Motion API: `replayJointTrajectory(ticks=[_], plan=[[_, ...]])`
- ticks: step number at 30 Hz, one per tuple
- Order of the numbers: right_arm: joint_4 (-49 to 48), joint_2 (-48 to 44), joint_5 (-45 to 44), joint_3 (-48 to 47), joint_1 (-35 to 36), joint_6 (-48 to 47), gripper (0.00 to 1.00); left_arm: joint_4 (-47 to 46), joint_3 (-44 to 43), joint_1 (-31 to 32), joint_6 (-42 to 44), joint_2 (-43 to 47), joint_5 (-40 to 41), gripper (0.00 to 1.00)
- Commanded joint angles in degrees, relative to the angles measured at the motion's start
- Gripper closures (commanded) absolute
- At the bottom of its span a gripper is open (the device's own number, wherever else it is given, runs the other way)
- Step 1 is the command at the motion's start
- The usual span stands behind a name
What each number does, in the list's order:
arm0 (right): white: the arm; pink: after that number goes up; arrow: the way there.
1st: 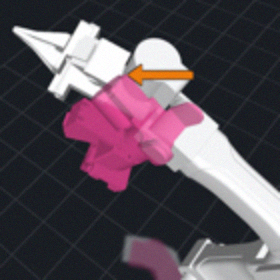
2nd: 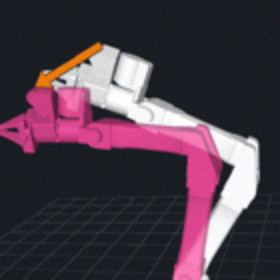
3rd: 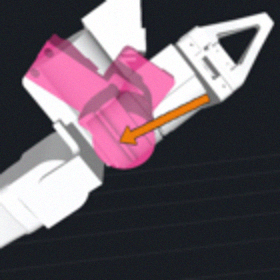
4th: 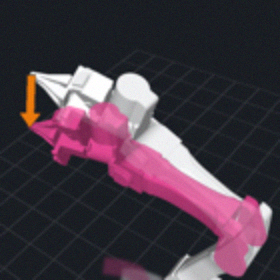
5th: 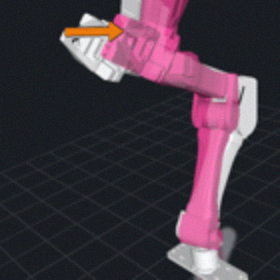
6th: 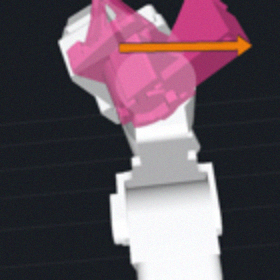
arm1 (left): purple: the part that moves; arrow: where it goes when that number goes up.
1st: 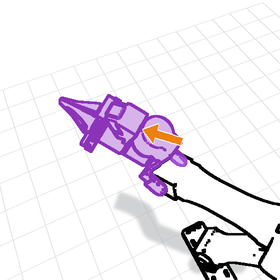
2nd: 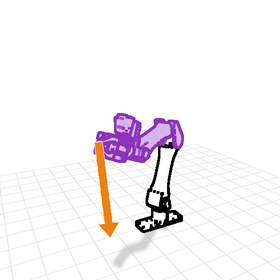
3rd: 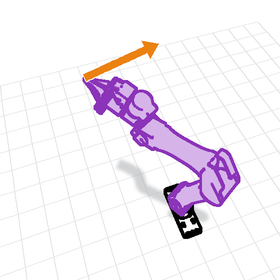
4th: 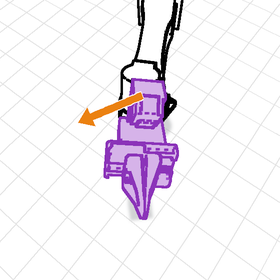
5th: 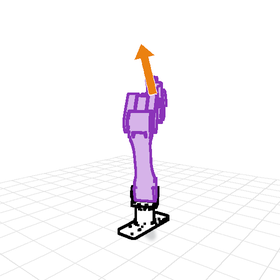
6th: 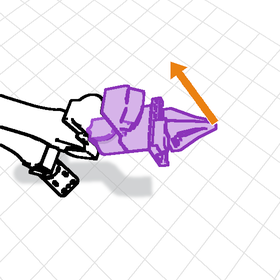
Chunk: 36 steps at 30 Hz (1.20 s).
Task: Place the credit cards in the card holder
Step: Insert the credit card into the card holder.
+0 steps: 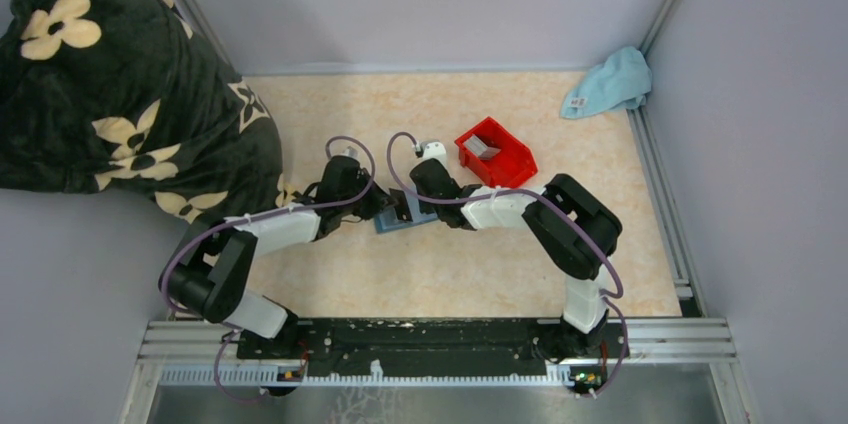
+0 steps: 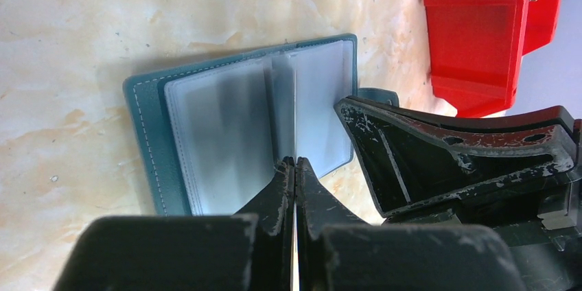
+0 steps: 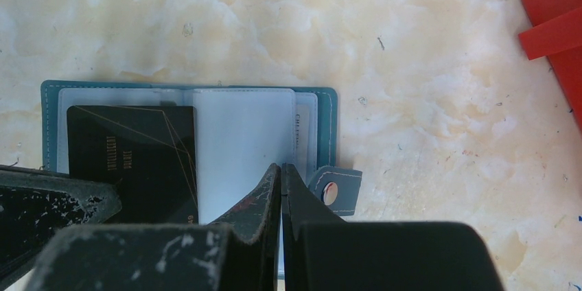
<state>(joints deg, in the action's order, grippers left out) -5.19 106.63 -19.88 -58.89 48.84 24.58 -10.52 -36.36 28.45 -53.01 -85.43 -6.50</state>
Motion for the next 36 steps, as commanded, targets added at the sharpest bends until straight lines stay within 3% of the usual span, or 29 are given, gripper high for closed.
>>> replayJointTrajectory(ticks=[1, 15, 36], plan=[[4.6, 0.5, 0.2, 1.6, -0.8, -0.7, 1.00, -3.9, 1.4, -0.8, -0.4, -1.2, -2.2, 1.00], [4.6, 0.2, 0.1, 2.3, -0.7, -0.8, 1.00, -8.6, 5.4, -1.7, -1.2, -2.0, -2.1, 1.00], [4.3, 0.4, 0.1, 3.0, -1.1, -0.8, 1.00, -23.8, 13.5, -2.7, -6.0, -1.2, 0.5, 1.00]])
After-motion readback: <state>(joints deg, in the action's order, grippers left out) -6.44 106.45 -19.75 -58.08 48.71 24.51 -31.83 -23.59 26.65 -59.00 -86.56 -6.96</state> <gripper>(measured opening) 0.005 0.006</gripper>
